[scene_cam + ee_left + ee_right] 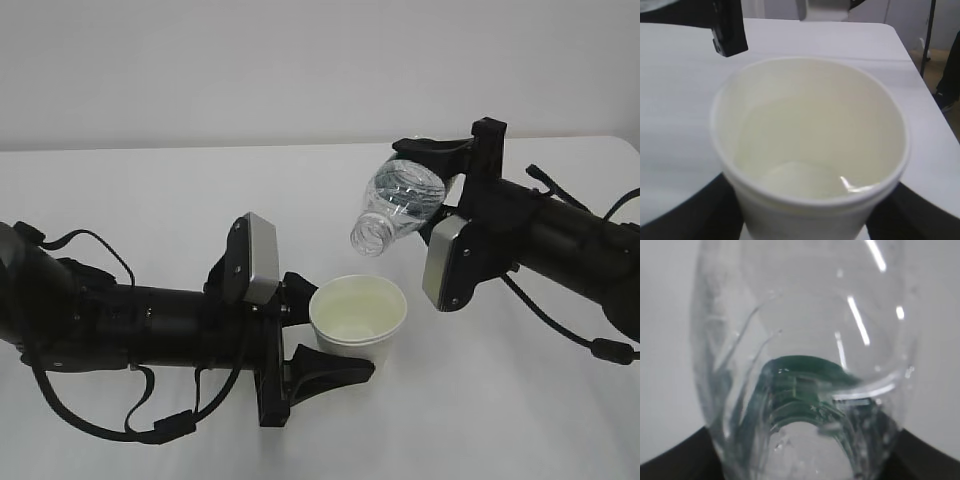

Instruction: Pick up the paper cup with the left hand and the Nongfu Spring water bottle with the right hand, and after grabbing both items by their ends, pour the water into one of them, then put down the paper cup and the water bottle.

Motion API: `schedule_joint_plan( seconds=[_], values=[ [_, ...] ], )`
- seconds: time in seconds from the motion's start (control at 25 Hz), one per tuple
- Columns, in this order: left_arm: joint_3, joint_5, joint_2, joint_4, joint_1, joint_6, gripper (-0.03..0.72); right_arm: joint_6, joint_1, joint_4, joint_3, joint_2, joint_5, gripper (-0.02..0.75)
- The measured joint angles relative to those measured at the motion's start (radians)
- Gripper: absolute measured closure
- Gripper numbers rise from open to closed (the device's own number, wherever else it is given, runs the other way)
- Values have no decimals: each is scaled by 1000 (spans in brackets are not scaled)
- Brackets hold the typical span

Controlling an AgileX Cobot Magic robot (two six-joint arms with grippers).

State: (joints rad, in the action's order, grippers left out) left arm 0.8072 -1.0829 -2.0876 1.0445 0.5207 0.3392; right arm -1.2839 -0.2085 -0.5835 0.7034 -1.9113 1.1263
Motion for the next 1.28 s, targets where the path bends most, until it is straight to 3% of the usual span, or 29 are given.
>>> schedule_joint_plan(
  seconds=[1.28],
  values=[
    [0, -25, 0, -30, 0, 0, 208, 620, -1, 136, 0, 0, 2, 282]
  ],
)
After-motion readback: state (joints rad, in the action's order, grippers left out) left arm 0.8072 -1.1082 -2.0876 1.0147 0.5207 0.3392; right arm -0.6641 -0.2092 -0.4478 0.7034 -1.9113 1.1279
